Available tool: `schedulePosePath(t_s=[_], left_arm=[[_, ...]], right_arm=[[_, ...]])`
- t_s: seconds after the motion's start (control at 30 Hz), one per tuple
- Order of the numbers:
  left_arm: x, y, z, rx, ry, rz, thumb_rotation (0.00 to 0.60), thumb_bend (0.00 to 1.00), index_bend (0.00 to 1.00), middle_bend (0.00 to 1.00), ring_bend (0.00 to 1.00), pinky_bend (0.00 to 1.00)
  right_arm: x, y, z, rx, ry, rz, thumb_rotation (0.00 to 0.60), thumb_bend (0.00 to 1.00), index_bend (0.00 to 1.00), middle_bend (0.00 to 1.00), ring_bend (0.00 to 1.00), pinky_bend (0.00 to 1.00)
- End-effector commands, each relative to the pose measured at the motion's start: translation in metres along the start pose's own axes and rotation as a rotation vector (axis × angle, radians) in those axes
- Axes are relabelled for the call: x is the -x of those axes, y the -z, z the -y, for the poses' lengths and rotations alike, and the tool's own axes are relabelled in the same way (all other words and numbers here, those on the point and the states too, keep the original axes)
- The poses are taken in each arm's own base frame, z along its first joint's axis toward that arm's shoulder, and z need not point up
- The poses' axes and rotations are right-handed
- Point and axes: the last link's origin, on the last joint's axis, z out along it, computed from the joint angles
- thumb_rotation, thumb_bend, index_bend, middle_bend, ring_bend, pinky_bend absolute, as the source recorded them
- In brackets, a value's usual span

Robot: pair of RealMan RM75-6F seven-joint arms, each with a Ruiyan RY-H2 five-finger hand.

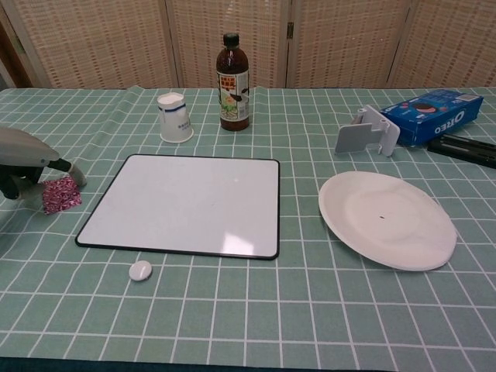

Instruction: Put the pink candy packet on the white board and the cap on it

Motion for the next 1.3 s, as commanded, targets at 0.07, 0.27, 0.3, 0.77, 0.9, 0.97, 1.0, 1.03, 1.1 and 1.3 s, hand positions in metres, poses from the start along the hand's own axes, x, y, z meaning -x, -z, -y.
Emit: schedulePosePath(t_s=[0.07,0.27,0.3,0.77,0.9,0.97,1.0,1.03,1.1,1.3], left_arm=[[0.005,0.006,0.005,-0.015,0.015,0.02,0.6,0.66,0.16,0.95,0.94,1.0],[0.01,0.015,0.01,-0.032,0.038,0.048,0.6,0.66,0.16,0.95,0.94,1.0],[0.011,0.017,0.011,-0.034,0.041,0.053,0.6,0.66,0.16,0.95,0.94,1.0],[0.007,0.045,0.011,-0.032,0.071,-0.272,0.6,0.3,0.17,0.89,0.87,1.0],[0.014,0.048,0.012,-0.001,0.048,-0.33,0.6,0.16,0.18,0.88,0.89,1.0],[0.018,0.049,0.013,0.008,0.029,-0.338,0.6,0.15,0.19,0.89,0.9,1.0],[0.02,0.05,0.013,0.015,0.027,-0.339,0.6,0.15,0.19,0.89,0.91,1.0],[0.022,0.05,0.013,0.02,0.031,-0.334,0.6,0.15,0.19,0.89,0.91,1.0],[0.027,0.05,0.012,0.028,0.045,-0.322,0.6,0.15,0.21,0.91,0.92,1.0],[0.037,0.044,0.01,0.032,0.041,-0.252,0.6,0.15,0.27,0.93,0.94,1.0]], right_arm=[[0.001,-0.001,0.0,-0.004,-0.001,0.003,0.6,0.24,0.26,0.3,0.3,0.38],[0.0,-0.001,0.001,-0.009,-0.002,-0.001,0.6,0.24,0.26,0.3,0.3,0.38],[-0.001,-0.001,0.002,-0.01,-0.003,-0.002,0.6,0.24,0.26,0.3,0.3,0.38],[-0.002,-0.001,0.002,-0.016,-0.005,-0.007,0.6,0.24,0.26,0.3,0.3,0.38],[-0.001,-0.001,0.002,-0.02,-0.006,-0.005,0.6,0.24,0.26,0.3,0.3,0.38],[-0.001,-0.002,0.003,-0.023,-0.007,-0.004,0.6,0.24,0.26,0.3,0.3,0.38],[-0.001,-0.002,0.003,-0.024,-0.008,-0.004,0.6,0.24,0.26,0.3,0.3,0.38],[0.0,-0.002,0.003,-0.024,-0.008,-0.004,0.6,0.24,0.26,0.3,0.3,0.38],[0.0,-0.002,0.003,-0.025,-0.01,-0.002,0.6,0.24,0.26,0.3,0.3,0.38],[0.001,-0.003,0.004,-0.032,-0.01,-0.001,0.6,0.24,0.26,0.3,0.3,0.38]])
